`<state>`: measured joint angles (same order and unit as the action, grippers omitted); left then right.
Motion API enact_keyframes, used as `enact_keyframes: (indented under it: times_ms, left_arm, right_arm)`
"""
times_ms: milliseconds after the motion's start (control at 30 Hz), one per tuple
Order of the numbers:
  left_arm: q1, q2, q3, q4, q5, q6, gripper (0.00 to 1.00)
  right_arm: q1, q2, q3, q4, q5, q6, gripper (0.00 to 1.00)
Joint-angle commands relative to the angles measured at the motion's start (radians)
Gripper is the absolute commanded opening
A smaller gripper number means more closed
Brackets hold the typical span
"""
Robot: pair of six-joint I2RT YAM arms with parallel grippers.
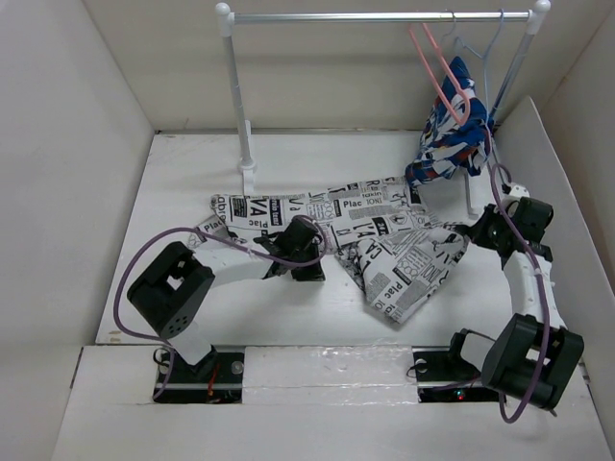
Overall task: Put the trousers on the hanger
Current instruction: Flatten out the trousers at the center of the board.
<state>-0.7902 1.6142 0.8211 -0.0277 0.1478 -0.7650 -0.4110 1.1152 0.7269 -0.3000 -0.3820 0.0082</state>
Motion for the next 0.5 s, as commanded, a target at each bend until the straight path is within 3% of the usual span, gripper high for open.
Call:
enact_keyframes:
  times_ms: [0, 33, 67, 300, 467]
  left_arm:
    - [-0.061, 0.007, 0.031, 0.02, 0.099, -0.008, 0.07]
    - [-0.092, 0.022, 0.045, 0.02, 0.084, -0.02, 0.27]
    - [-0.145, 0.036, 0.058, 0.02, 0.076, -0.031, 0.31]
    - [-0.201, 0.125, 0.147, 0.051, -0.086, -0.16, 0.33]
    - [-0.21, 0.197, 0.237, -0.07, -0.275, -0.168, 0.31]
  right_arm:
    - [0.005, -0.006, 0.066, 0.062, -0.031, 0.004, 0.0]
    - [0.005, -0.005, 0.066, 0.062, -0.029, 0.004, 0.0]
    - [0.005, -0.003, 0.068, 0.061, -0.031, 0.004, 0.0]
    - [0.005, -0.014, 0.062, 0.05, -0.057, -0.037, 0.0]
    - [0.005, -0.038, 0.028, 0.064, -0.081, -0.028, 0.0]
